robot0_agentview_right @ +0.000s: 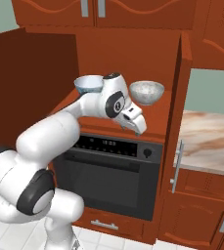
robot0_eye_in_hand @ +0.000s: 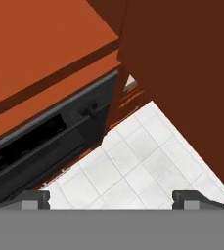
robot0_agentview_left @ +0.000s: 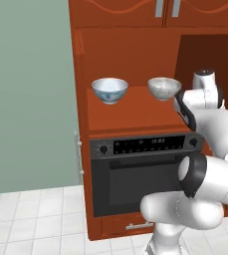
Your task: Move the bowls from the cabinet to the plates on the dining table.
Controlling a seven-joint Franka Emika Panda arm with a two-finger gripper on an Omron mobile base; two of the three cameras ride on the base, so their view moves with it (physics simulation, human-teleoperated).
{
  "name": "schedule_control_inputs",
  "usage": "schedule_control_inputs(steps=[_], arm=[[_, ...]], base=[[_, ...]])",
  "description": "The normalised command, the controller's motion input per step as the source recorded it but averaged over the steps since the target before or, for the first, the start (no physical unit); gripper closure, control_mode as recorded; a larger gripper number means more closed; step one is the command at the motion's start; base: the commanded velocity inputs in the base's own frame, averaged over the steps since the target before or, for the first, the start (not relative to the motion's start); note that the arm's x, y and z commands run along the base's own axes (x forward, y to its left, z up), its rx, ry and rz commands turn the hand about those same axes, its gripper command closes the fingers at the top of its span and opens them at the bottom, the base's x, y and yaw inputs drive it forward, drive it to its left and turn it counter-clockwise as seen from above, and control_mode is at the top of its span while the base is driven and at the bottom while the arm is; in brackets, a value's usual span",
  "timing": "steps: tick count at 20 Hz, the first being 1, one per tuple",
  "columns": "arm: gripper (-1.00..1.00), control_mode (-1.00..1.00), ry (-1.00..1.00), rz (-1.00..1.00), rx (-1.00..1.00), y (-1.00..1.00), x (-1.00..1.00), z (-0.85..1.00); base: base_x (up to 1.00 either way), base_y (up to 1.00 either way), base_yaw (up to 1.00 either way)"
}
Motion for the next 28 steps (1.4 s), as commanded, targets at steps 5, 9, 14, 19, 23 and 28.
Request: schedule_control_inputs(steps=[5,9,14,19,23,28], arm=[[-1.00,-1.00,-0.15,0.20,0.02,0.00,-0.07,0.00],[-1.00,-1.00,-0.13,0.21,0.02,0.00,-0.57,0.00],[-1.00,-1.00,-0.14,0.13,0.00,0.16,-0.51,0.00],[-1.00,1.00,-0.01,0.00,0.00,0.00,0.00,0.00],[-1.00,1.00,0.00,0.00,0.00,0.00,0.00,0.00],[-1.00,1.00,0.00,0.00,0.00,0.00,0.00,0.00]], base=[[0.00,0.00,0.00],[0.00,0.00,0.00],[0.00,0.00,0.00],[-0.01,0.02,0.00],[-0.07,0.42,0.02],[-0.04,0.51,0.00]])
